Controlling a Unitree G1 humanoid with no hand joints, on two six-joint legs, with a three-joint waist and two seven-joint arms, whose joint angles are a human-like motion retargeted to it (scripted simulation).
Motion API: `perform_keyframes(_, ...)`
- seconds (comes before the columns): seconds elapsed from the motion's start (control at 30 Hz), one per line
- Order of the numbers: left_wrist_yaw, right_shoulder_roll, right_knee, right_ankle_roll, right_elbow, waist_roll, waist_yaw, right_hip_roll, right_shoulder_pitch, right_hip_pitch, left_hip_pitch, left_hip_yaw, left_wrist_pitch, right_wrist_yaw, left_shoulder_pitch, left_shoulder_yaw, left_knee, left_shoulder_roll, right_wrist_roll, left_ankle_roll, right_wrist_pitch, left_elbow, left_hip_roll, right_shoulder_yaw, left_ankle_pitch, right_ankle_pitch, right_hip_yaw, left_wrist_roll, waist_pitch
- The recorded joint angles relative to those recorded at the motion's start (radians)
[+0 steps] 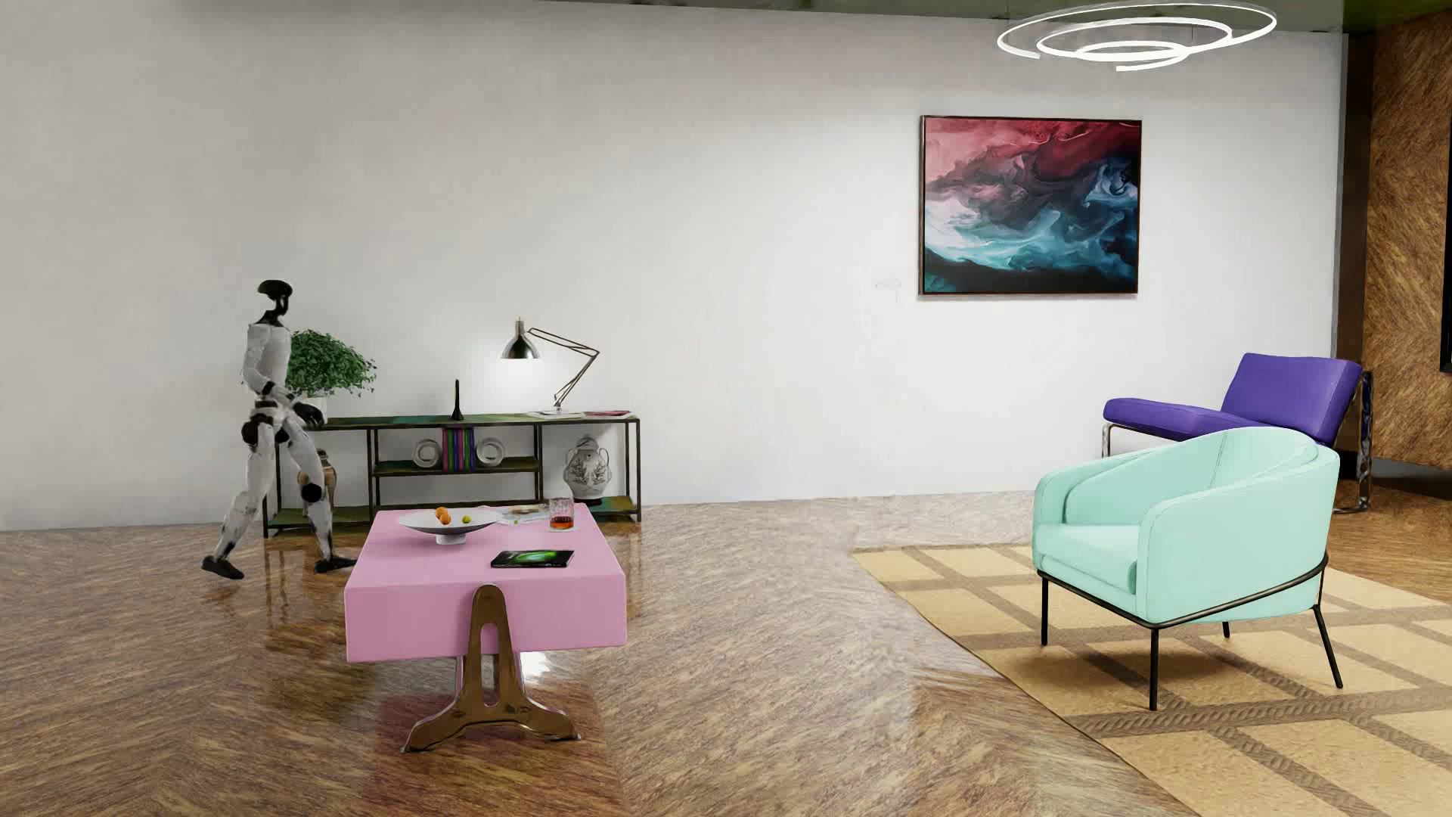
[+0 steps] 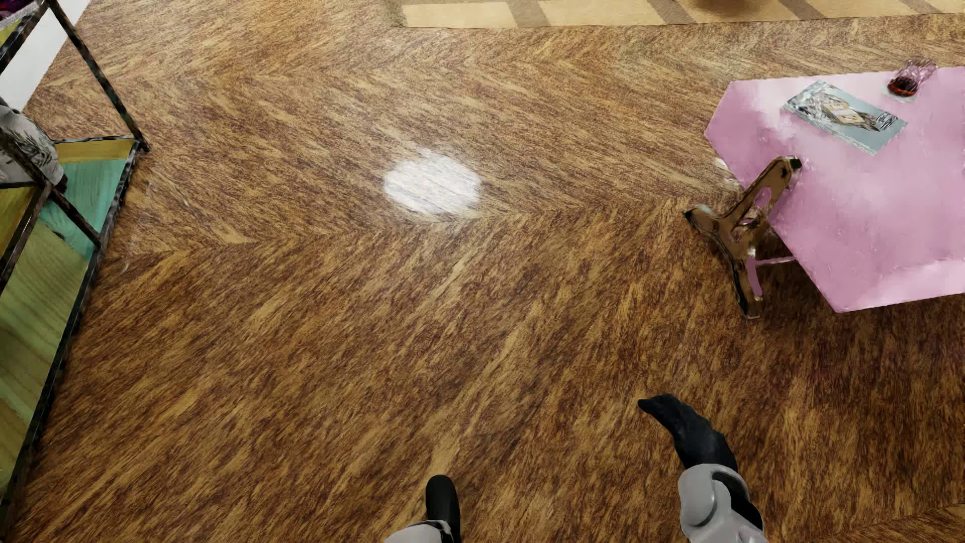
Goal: Move towards the dark blue armchair
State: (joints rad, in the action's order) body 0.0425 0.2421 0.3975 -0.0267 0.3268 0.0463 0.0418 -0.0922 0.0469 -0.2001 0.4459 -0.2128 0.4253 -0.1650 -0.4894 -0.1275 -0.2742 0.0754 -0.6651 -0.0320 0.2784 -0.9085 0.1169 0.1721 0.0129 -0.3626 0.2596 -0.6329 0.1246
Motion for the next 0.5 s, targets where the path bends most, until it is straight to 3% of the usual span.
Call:
perform_keyframes(0.03, -0.038, 0.008, 0.040, -0.006, -0.004, -0.008, 0.007, 0.036, 0.016, -0.020, -0.032, -0.023, 0.013, -0.014, 0.008, -0.016, -0.020, -0.016, 0.007, 0.145, 0.022, -0.016, -0.030, -0.013, -0.041, 0.038, -0.013, -0.033, -0.002)
perform_keyframes(0.1, -0.062, -0.001, 0.302, 0.020, 0.057, -0.037, 0.023, 0.159, 0.065, 0.041, -0.103, -0.062, 0.036, -0.034, 0.072, -0.042, -0.084, -0.043, 0.020, 0.167, 0.092, -0.037, -0.092, -0.033, 0.072, 0.252, -0.015, -0.116, -0.003)
perform_keyframes(0.13, -0.040, -0.004, 0.491, -0.034, 0.124, -0.052, 0.028, 0.229, 0.073, 0.118, -0.155, -0.085, 0.042, -0.012, 0.111, -0.026, -0.085, -0.059, 0.023, 0.173, 0.138, -0.018, -0.120, -0.004, 0.116, 0.386, -0.034, -0.137, -0.002)
perform_keyframes(0.17, -0.002, 0.008, 0.671, -0.080, 0.201, -0.066, 0.028, 0.309, 0.066, 0.207, -0.220, -0.105, 0.024, 0.061, 0.147, 0.006, -0.054, -0.073, 0.004, 0.180, 0.167, 0.028, -0.149, 0.073, 0.145, 0.485, -0.051, -0.134, 0.000)
perform_keyframes(0.23, 0.100, 0.067, 0.887, -0.002, 0.291, -0.097, 0.003, 0.418, 0.075, 0.372, -0.302, -0.112, -0.070, 0.229, 0.230, 0.056, -0.056, -0.088, -0.110, 0.183, 0.134, 0.143, -0.217, 0.234, 0.212, 0.350, -0.087, -0.086, 0.012)
perform_keyframes(0.27, 0.146, 0.053, 0.913, 0.034, 0.305, -0.108, -0.020, 0.422, 0.109, 0.448, -0.335, -0.089, -0.128, 0.238, 0.279, 0.071, -0.063, -0.074, -0.124, 0.179, 0.133, 0.188, -0.242, 0.234, 0.242, 0.326, -0.105, -0.060, 0.018)
perform_keyframes(0.3, 0.182, 0.020, 0.884, 0.057, 0.296, -0.113, -0.044, 0.384, 0.157, 0.518, -0.361, -0.063, -0.169, 0.203, 0.329, 0.075, -0.080, -0.057, -0.103, 0.173, 0.146, 0.246, -0.259, 0.182, 0.275, 0.283, -0.133, -0.038, 0.023)
perform_keyframes(0.37, 0.210, -0.057, 0.680, 0.038, 0.275, -0.110, -0.086, 0.305, 0.258, 0.608, -0.414, -0.011, -0.220, 0.104, 0.413, 0.054, -0.114, -0.007, -0.036, 0.162, 0.145, 0.386, -0.270, 0.072, 0.337, 0.193, -0.157, 0.008, 0.028)
perform_keyframes(0.43, 0.211, -0.101, 0.339, 0.059, 0.292, -0.101, -0.114, 0.247, 0.326, 0.642, -0.477, 0.037, -0.251, 0.076, 0.482, 0.018, -0.114, 0.064, -0.030, 0.159, 0.136, 0.520, -0.275, 0.057, 0.381, 0.193, -0.136, 0.046, 0.026)
perform_keyframes(0.5, 0.224, -0.106, -0.050, -0.037, 0.331, -0.091, -0.123, 0.192, 0.355, 0.637, -0.551, 0.072, -0.262, 0.143, 0.523, 0.003, -0.074, 0.113, -0.084, 0.148, 0.127, 0.620, -0.280, 0.119, 0.405, 0.296, -0.085, 0.088, 0.019)
